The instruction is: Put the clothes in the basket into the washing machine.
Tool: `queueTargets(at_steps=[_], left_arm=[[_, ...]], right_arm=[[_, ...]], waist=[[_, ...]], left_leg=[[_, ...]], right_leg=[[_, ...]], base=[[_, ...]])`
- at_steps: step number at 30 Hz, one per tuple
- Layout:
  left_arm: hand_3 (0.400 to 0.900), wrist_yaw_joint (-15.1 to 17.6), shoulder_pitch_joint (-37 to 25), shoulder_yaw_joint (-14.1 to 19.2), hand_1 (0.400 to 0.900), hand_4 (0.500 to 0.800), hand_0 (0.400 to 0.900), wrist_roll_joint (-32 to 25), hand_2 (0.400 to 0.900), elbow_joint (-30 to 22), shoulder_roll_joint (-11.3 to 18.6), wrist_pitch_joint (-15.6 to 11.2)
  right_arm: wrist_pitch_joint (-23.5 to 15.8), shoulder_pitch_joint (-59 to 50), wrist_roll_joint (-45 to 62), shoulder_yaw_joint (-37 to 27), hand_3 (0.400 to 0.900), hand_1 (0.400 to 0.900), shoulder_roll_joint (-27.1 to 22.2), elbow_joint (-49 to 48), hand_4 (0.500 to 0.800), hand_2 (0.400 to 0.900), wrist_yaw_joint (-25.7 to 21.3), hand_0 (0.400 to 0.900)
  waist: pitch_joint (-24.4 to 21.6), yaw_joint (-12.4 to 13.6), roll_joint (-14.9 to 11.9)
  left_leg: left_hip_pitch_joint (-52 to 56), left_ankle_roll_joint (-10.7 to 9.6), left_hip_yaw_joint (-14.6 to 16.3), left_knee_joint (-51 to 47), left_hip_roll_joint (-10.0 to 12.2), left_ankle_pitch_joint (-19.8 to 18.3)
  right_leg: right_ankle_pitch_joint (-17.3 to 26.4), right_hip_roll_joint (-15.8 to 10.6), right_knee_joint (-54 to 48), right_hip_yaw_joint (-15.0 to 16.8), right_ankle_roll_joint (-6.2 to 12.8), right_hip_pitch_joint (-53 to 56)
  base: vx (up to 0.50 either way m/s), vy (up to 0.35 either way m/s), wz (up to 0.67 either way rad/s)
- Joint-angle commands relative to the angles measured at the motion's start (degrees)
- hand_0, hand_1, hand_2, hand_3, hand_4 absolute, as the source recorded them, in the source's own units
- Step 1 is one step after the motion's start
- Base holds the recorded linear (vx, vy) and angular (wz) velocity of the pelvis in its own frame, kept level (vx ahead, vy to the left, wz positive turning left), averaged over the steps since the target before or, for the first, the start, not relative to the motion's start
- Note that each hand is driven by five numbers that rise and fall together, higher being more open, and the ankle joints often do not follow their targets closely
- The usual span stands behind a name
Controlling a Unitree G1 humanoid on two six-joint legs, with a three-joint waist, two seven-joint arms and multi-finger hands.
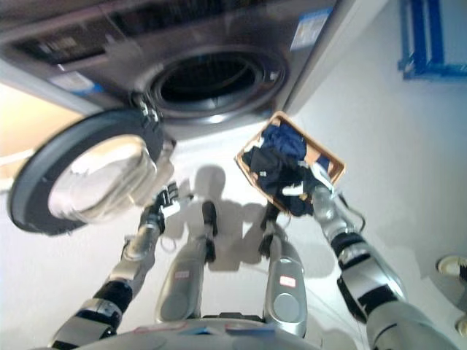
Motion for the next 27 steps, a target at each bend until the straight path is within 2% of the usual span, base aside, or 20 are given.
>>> queueTargets(at_steps=[1, 5, 6, 7, 16, 27], left_arm=[[0.9, 3.0, 1.4, -0.5, 0.9, 0.8, 0.9, -2.7, 0.9, -8.6, 2.1, -5.7], [0.9, 4.7, -0.6, -0.8, 0.9, 0.8, 0.9, -3.8, 0.9, -13.9, 2.9, -7.0], [0.9, 5.5, -1.2, -0.7, 0.9, 0.8, 0.9, -3.6, 0.9, -15.0, 3.2, -7.3], [0.9, 6.0, -1.8, -0.9, 0.9, 0.8, 0.9, -3.6, 0.9, -16.3, 3.5, -7.6], [0.9, 9.3, -5.9, -1.8, 0.9, 0.8, 0.9, -4.9, 0.9, -23.4, 4.1, -9.0], [0.9, 9.5, -5.0, -3.3, 0.9, 0.8, 0.9, -6.9, 0.9, -23.2, 3.6, -9.3]], right_arm=[[-2.4, -3.2, -0.7, 2.0, 0.9, 0.9, -2.9, -2.9, 0.8, 0.9, -3.7, 0.9], [-2.5, -11.0, -1.4, 3.8, 0.9, 0.9, -5.4, -1.3, 0.8, 0.9, -5.4, 0.9], [-2.4, -13.0, -1.7, 4.0, 0.9, 0.9, -6.2, -0.5, 0.8, 0.9, -6.0, 0.9], [-2.4, -14.9, -1.9, 4.4, 0.9, 0.9, -6.8, 0.3, 0.8, 0.9, -6.7, 0.9], [-1.5, -25.8, -2.7, 7.0, 0.9, 0.9, -6.6, 10.6, 0.8, 0.9, -9.4, 0.9], [-0.4, -26.1, -9.0, 10.8, 0.9, 0.9, -1.1, 15.2, 0.8, 0.9, -8.2, 0.9]], waist=[[-1.4, 0.8, -0.4], [-0.8, 1.3, 0.1], [-0.9, 1.6, 0.3], [-0.8, 1.7, 0.4], [0.1, 3.2, 3.0], [0.2, 4.0, 4.5]], left_leg=[[-7.8, -1.4, -1.5, 6.4, -1.0, -1.5], [-17.5, -1.2, -2.1, 12.2, -0.8, -2.7], [-19.2, -1.7, -2.8, 14.4, -0.6, -5.3], [-21.6, -1.6, -2.8, 16.2, -0.7, -5.7], [-37.3, -1.2, -3.7, 28.9, -1.4, -8.9], [-46.0, -0.3, -3.9, 37.3, -2.7, -10.1]], right_leg=[[-0.6, -1.5, 4.5, 0.4, 7.45, -5.9], [-1.5, -3.2, 10.2, 0.6, 7.25, -15.3], [-3.9, -3.3, 13.1, 1.2, 8.02, -17.5], [-4.3, -3.5, 14.6, 1.3, 7.82, -19.5], [-7.6, -6.2, 28.1, 2.3, 6.57, -36.6], [-9.3, -8.9, 37.2, 5.0, 5.16, -47.5]], base=[[-0.14, 0.0, 0.03], [-0.14, -0.01, 0.03], [-0.04, -0.001, -0.01], [-0.03, 0.008, 0.01], [-0.08, 0.032, 0.03], [-0.01, 0.011, 0.01]])
